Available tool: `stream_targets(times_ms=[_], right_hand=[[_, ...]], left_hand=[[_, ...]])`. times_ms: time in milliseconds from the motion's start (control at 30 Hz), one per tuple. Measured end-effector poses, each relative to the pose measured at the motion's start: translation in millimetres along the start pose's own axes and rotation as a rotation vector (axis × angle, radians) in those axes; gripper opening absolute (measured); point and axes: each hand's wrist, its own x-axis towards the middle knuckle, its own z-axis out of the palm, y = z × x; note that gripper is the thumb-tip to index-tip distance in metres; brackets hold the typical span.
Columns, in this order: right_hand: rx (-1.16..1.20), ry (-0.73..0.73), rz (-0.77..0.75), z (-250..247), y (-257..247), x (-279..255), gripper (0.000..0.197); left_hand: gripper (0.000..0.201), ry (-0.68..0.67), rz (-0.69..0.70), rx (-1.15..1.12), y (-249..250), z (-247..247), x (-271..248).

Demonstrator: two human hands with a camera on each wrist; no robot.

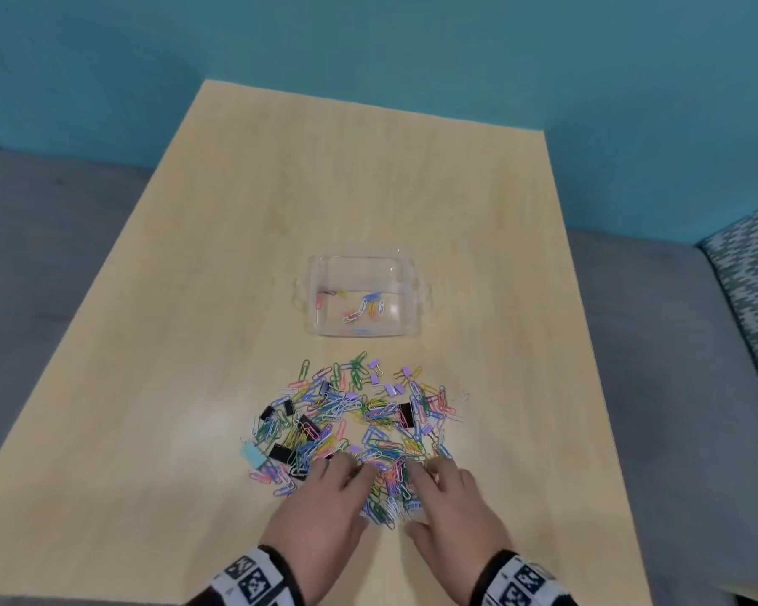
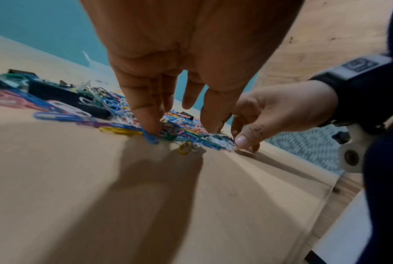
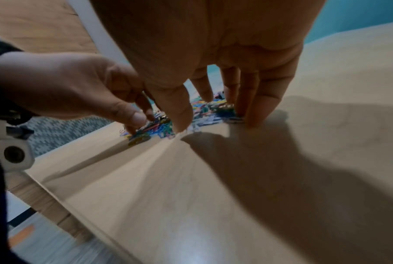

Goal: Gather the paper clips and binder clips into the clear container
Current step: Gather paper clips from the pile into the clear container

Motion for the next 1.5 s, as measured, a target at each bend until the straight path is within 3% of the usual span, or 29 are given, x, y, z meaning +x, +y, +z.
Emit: stream_targets(times_ms=[133,433,567,900,1133,1233,1367,1500], right_hand=[[-0.030,0.079,-0.009,1,-17,18,0.080],[-0.095,0.170,-0.041,-10,-25,52,0.044],[-0.115,0.120,-0.069,-10,-22,48,0.042],[0.016,0.041,-0.056,-15,-16,48,0.033],[0.156,0.110,0.062,-21,-10,58,0.019],[0.221,0.114,0.069,-26,-4,61,0.015],[0.343,0.109,0.052,-37,1,63,0.017],[0.610,-0.038,0.160,-59,1,71,0.019]], left_hand=[[0.078,0.001,-0.073,0.032,8,4,16],[0.053,-0.025,-0.066,0.116,4,4,34],[0.041,-0.048,-0.019,0.144,1,8,31],[0.042,-0.098,-0.015,0.090,0,-1,33],[0.030,-0.144,-0.027,-0.002,-2,-6,43],[0.036,-0.151,-0.062,-0.080,-7,-4,46],[0.026,-0.074,-0.227,-0.263,-12,-12,48],[0.020,-0.028,-0.351,-0.546,-16,-47,54]])
